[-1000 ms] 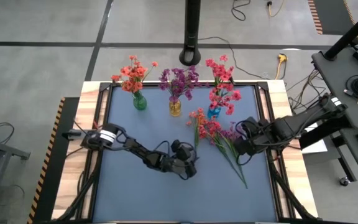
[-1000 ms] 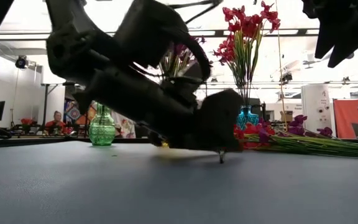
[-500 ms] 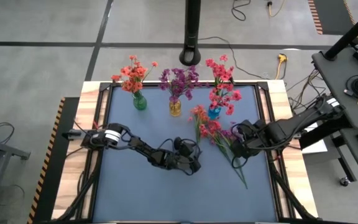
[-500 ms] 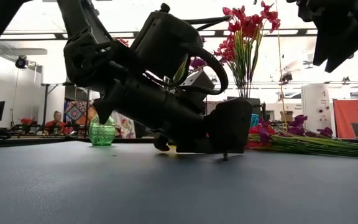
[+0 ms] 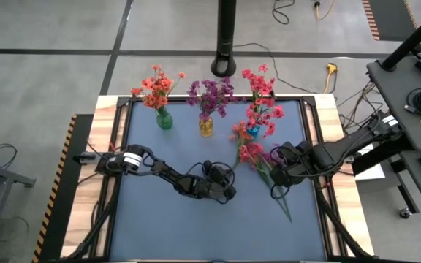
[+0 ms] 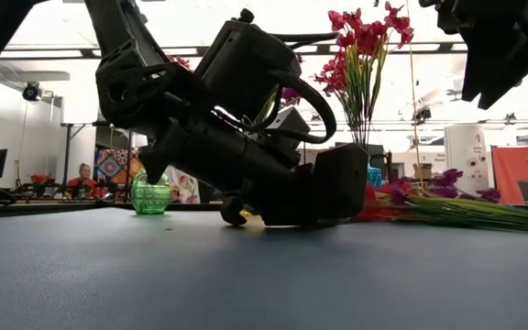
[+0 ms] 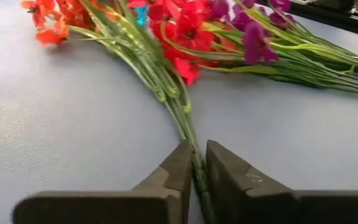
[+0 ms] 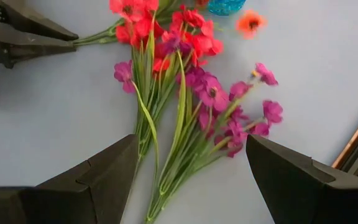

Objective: Sort flowers into vase by color
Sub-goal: Put the orange flowers into the green vase

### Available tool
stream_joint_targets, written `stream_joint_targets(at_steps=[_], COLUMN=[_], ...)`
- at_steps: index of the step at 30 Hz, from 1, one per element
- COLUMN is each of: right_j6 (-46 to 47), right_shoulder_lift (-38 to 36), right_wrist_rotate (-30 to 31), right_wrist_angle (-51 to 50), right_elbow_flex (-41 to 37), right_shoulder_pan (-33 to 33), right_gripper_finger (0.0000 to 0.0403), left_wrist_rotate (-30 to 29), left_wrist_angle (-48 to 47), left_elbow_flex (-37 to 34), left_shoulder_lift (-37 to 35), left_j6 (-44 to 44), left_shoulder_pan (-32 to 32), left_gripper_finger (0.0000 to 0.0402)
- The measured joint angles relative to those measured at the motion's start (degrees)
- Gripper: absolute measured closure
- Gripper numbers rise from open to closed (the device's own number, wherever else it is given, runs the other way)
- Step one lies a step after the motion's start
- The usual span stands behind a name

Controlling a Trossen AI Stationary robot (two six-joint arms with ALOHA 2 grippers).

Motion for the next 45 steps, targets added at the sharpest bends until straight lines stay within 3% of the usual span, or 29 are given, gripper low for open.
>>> stream_joint_targets(at_steps=[9,16,22,36,45], right_j6=[-0.62,-1.27,-1.92,-3.55,-4.93], right_shoulder_lift=[0.0,0.0,0.0,0.0,-0.02], right_wrist_rotate=[0.91,0.99,1.48,2.59,2.69], right_wrist_angle=[0.2,0.9,1.54,2.4,2.82], right_elbow_flex=[0.0,0.0,0.0,0.0,0.0], right_shoulder_pan=[0.02,0.02,0.02,0.15,0.19], right_gripper_finger=[0.011,0.011,0.011,0.011,0.011], left_wrist_rotate=[-2.33,-4.81,-6.46,-5.69,-4.37], left_wrist_angle=[-1.59,-12.41,-27.5,-50.49,-54.05], left_elbow_flex=[-0.17,-0.31,-0.37,-1.11,-1.11], left_shoulder_lift=[-0.67,-4.38,-10.01,-23.5,-32.44], left_j6=[-0.67,-2.12,-7.49,-11.98,-7.95], left_shoulder_pan=[-0.95,-2.19,-3.1,-6.32,-8.86], left_gripper_finger=[0.0399,0.04,0.0401,0.0401,0.0401])
